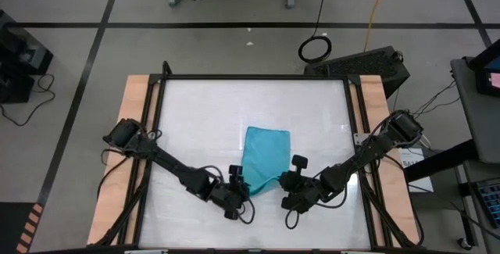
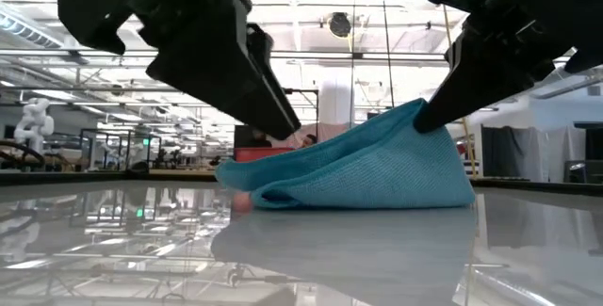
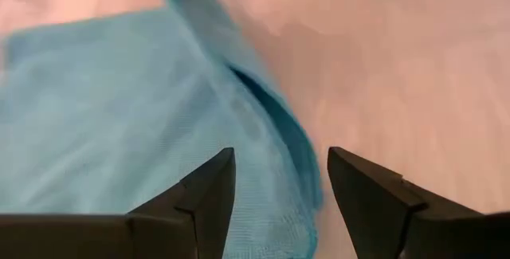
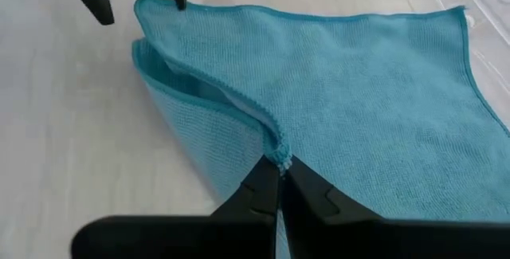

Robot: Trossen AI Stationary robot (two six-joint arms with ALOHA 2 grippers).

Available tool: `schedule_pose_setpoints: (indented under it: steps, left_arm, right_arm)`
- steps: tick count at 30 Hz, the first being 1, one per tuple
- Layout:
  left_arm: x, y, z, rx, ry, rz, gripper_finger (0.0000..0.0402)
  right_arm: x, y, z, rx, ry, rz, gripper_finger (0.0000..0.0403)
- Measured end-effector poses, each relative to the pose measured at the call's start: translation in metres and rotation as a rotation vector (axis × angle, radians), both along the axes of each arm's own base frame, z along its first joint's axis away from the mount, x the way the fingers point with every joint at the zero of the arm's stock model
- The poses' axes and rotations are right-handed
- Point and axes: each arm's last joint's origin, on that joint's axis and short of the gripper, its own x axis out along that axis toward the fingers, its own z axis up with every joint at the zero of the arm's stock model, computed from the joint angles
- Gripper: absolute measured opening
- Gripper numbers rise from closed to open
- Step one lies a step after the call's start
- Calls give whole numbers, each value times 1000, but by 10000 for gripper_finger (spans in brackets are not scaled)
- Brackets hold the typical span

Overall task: Roll towel
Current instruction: Roll the blue microfiber towel

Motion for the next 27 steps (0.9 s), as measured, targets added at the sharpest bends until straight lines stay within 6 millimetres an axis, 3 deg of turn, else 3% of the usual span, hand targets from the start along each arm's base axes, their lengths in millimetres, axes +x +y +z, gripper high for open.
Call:
schedule_pose_setpoints:
  steps: [3, 9, 19, 27]
  left_arm:
    - [-6, -12, -8, 87, -36, 54, 208]
    - [-3, -34, -25, 67, -131, 44, 208]
    - [2, -38, -45, 207, -181, 104, 208]
    - [10, -44, -63, 203, -187, 114, 208]
  right_arm:
    - [0, 0, 0, 1, -1, 0, 0]
    - [0, 0, 0, 2, -3, 0, 0]
    - [1, 0, 1, 6, -16, -8, 0]
    - [2, -1, 1, 7, -21, -14, 0]
